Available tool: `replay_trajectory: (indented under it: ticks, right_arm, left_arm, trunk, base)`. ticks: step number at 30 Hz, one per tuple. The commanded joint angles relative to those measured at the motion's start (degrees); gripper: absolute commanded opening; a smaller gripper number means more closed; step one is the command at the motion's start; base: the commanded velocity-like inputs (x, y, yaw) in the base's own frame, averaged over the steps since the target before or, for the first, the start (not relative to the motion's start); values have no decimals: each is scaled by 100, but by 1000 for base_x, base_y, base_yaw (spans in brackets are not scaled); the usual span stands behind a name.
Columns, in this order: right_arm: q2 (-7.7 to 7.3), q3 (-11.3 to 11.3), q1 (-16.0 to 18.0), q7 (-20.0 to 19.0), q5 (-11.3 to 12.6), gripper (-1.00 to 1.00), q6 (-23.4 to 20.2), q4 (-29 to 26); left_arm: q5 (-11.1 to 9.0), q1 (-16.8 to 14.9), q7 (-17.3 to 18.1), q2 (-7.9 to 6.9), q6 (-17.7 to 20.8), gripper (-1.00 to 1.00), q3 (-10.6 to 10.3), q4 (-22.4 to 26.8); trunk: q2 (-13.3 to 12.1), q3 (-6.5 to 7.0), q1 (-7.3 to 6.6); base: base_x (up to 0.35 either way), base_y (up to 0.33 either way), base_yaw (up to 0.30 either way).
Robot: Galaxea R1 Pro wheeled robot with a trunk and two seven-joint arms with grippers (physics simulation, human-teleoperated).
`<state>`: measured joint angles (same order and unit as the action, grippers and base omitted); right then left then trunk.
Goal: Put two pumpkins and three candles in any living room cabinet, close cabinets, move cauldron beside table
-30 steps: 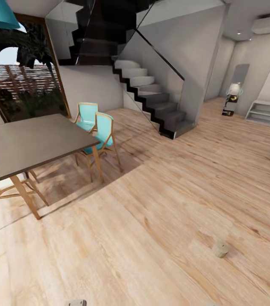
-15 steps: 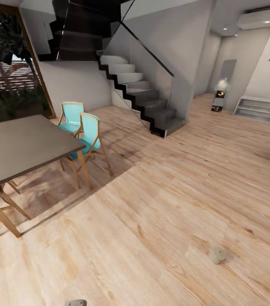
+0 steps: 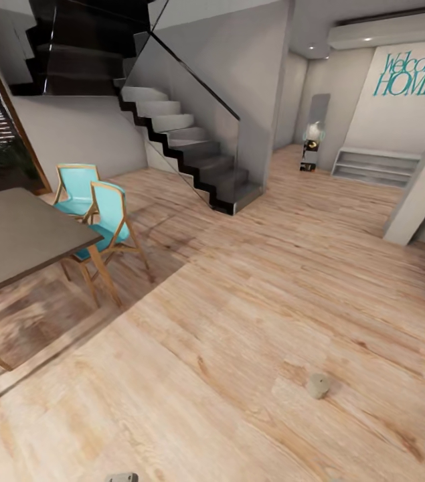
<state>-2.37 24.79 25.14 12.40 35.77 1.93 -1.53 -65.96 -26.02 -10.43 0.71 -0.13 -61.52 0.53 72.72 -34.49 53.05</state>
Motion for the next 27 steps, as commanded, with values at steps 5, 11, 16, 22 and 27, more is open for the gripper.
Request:
replay_trajectory:
  ticks: [5,11,16,22,27]
  right_arm:
    - [0,-1,0,2,0,100,0,2]
    - [0,-1,-18,-1,0,100,0,0]
    - [0,-1,-26,-1,0,100,0,-2]
    - [0,-1,-26,-1,0,100,0,2]
    - [1,-1,-26,-1,26,100,-7,3]
  left_arm:
    - [-4,0,0,-1,4,100,0,0]
    - [6,0,14,7,-4,100,0,7]
    - [18,0,258,9,2,100,-5,5]
    - [22,0,442,0,13,100,-16,0]
    - [22,0,447,0,13,100,-18,0]
  trunk:
    - [0,0,0]
    - [0,0,0]
    - [0,0,0]
    - [0,0,0]
    - [0,-19,0]
  base:
    - [0,0,-274]
    - [0,0,-274]
    - [123,0,-274]
    - [310,0,-274]
    - [328,0,-239]
